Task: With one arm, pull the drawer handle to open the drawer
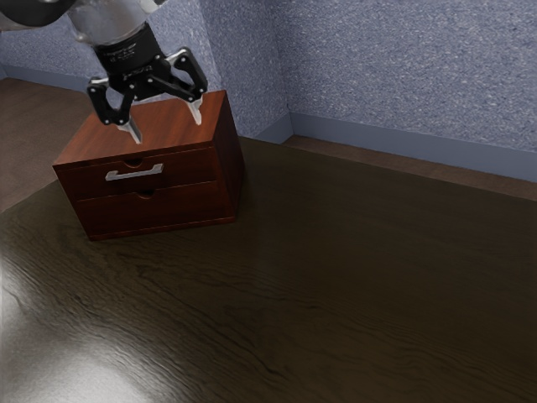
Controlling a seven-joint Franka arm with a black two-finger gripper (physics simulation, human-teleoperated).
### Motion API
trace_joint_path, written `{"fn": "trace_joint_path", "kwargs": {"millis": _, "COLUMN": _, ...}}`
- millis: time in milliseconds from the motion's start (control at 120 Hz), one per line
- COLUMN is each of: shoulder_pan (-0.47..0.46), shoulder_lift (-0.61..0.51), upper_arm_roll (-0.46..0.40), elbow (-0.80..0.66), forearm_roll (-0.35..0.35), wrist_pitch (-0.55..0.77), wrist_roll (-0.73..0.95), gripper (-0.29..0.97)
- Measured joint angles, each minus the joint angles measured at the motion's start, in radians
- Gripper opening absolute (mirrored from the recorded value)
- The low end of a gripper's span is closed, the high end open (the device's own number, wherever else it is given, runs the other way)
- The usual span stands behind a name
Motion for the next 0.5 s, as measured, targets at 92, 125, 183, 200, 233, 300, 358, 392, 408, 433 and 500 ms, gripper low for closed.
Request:
{"fn": "trace_joint_path", "kwargs": {"millis": 92, "shoulder_pan": 0.009, "shoulder_lift": 0.028, "upper_arm_roll": 0.003, "elbow": -0.018, "forearm_roll": 0.0, "wrist_pitch": -0.003, "wrist_roll": -0.123, "gripper": 0.68}}
{"fn": "trace_joint_path", "kwargs": {"millis": 125, "shoulder_pan": 0.013, "shoulder_lift": 0.032, "upper_arm_roll": 0.004, "elbow": -0.026, "forearm_roll": 0.001, "wrist_pitch": -0.001, "wrist_roll": -0.163, "gripper": 0.68}}
{"fn": "trace_joint_path", "kwargs": {"millis": 183, "shoulder_pan": 0.023, "shoulder_lift": 0.049, "upper_arm_roll": 0.006, "elbow": -0.033, "forearm_roll": 0.002, "wrist_pitch": 0.003, "wrist_roll": -0.228, "gripper": 0.68}}
{"fn": "trace_joint_path", "kwargs": {"millis": 200, "shoulder_pan": 0.027, "shoulder_lift": 0.052, "upper_arm_roll": 0.006, "elbow": -0.034, "forearm_roll": 0.003, "wrist_pitch": 0.005, "wrist_roll": -0.245, "gripper": 0.68}}
{"fn": "trace_joint_path", "kwargs": {"millis": 233, "shoulder_pan": 0.032, "shoulder_lift": 0.055, "upper_arm_roll": 0.006, "elbow": -0.049, "forearm_roll": 0.003, "wrist_pitch": 0.014, "wrist_roll": -0.278, "gripper": 0.68}}
{"fn": "trace_joint_path", "kwargs": {"millis": 300, "shoulder_pan": 0.035, "shoulder_lift": 0.054, "upper_arm_roll": 0.006, "elbow": -0.081, "forearm_roll": 0.004, "wrist_pitch": 0.041, "wrist_roll": -0.34, "gripper": 0.68}}
{"fn": "trace_joint_path", "kwargs": {"millis": 358, "shoulder_pan": 0.033, "shoulder_lift": 0.048, "upper_arm_roll": 0.012, "elbow": -0.103, "forearm_roll": 0.005, "wrist_pitch": 0.064, "wrist_roll": -0.388, "gripper": 0.68}}
{"fn": "trace_joint_path", "kwargs": {"millis": 392, "shoulder_pan": 0.033, "shoulder_lift": 0.046, "upper_arm_roll": 0.021, "elbow": -0.12, "forearm_roll": 0.006, "wrist_pitch": 0.079, "wrist_roll": -0.414, "gripper": 0.68}}
{"fn": "trace_joint_path", "kwargs": {"millis": 408, "shoulder_pan": 0.031, "shoulder_lift": 0.044, "upper_arm_roll": 0.028, "elbow": -0.131, "forearm_roll": 0.006, "wrist_pitch": 0.088, "wrist_roll": -0.426, "gripper": 0.68}}
{"fn": "trace_joint_path", "kwargs": {"millis": 433, "shoulder_pan": 0.031, "shoulder_lift": 0.042, "upper_arm_roll": 0.041, "elbow": -0.15, "forearm_roll": 0.006, "wrist_pitch": 0.103, "wrist_roll": -0.444, "gripper": 0.68}}
{"fn": "trace_joint_path", "kwargs": {"millis": 500, "shoulder_pan": 0.036, "shoulder_lift": 0.025, "upper_arm_roll": 0.068, "elbow": -0.206, "forearm_roll": 0.005, "wrist_pitch": 0.148, "wrist_roll": -0.488, "gripper": 0.68}}
